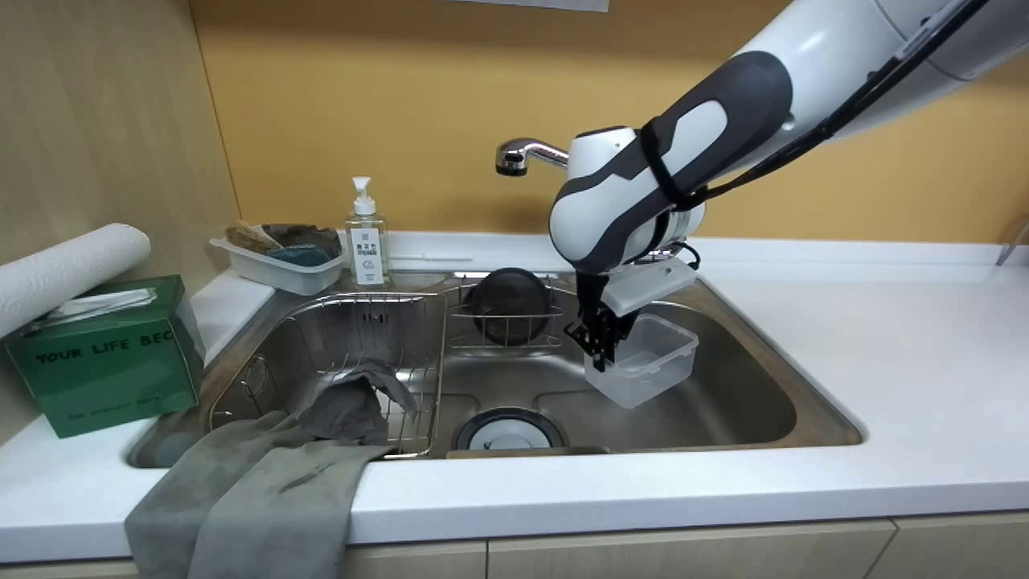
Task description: Put the clear bowl in the sink.
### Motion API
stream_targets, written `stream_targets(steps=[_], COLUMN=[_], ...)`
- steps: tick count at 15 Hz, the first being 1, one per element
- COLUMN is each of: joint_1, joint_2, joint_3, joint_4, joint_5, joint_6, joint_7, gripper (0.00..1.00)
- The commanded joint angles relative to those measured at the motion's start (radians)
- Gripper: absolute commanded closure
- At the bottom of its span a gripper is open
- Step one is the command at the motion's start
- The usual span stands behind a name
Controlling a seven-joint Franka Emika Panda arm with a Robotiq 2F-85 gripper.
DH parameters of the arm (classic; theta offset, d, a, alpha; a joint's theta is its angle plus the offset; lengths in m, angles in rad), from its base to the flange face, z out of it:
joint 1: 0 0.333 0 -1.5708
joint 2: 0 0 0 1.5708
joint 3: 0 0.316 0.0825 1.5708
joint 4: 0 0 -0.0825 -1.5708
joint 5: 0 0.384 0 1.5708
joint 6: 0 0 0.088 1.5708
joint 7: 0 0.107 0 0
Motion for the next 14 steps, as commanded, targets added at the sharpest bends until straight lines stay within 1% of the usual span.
stream_targets(steps=[1,7,14], joint_1=[0.008,0.004,-0.014], joint_2=[0.058,0.136,0.206], joint_3=[-0.010,-0.005,0.007], joint_4=[0.086,0.165,0.237], joint_5=[0.013,0.023,0.083], joint_6=[-0.043,-0.075,-0.071], joint_7=[-0.016,-0.039,-0.086], gripper=[0.96,0.96,0.96])
